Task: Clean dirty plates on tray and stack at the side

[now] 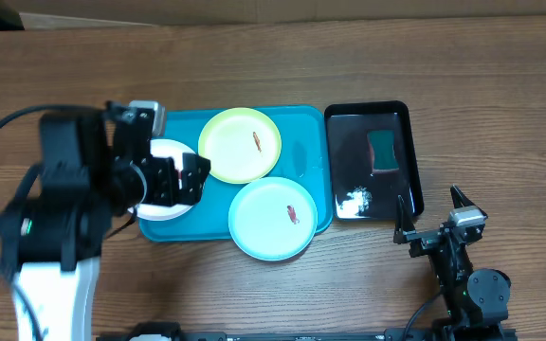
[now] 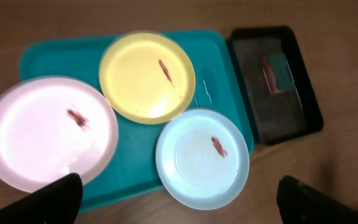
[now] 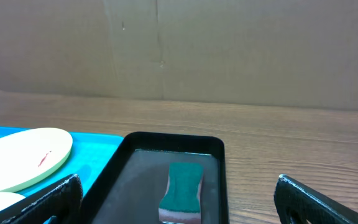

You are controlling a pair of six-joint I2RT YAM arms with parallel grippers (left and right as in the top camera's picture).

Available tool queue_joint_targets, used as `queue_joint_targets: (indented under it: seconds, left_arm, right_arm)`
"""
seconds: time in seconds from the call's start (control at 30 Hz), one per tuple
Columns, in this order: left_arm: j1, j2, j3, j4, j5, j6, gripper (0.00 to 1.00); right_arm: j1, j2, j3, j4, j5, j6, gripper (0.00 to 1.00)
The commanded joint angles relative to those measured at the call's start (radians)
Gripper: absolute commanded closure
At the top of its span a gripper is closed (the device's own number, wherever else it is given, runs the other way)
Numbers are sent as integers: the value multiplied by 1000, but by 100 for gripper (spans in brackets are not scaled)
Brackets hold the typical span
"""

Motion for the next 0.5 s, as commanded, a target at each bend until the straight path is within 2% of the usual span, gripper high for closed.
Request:
queue_joint_targets:
  seconds: [0.0,0.03,0.07,0.1,0.13,0.17,0.33,0.4,0.47]
  left_arm:
    - [10,90,25,-35,122,-10,0]
    - [10,114,25,-43,139,-9,0]
    - [10,140,25,-51,139,-10,13]
    - [10,183,25,-59,137,-32,58]
    - [10,204,25,-67,138,-50,86]
    - [10,222,25,-76,136,-70,96]
    - [-10,263,23,-107,56,-109,96]
    - [-30,263,14,-111,16,-115,89]
    - [-51,264,9,-126,-17,-115,86]
  right_arm:
    - [-1,-2,-10,7,7,-3,0]
    - [-1,-2,-10,7,7,-3,0]
    - [-1,-2,-10,7,7,-3,0]
    - [-1,-2,-10,7,7,-3,0]
    - [-1,-2,-10,7,7,-3,0]
    - [-1,-2,-10,7,7,-3,0]
    - [-1,-2,-10,7,7,-3,0]
    - [-1,-2,-10,7,7,-3,0]
    - [-1,-2,-10,7,7,-3,0]
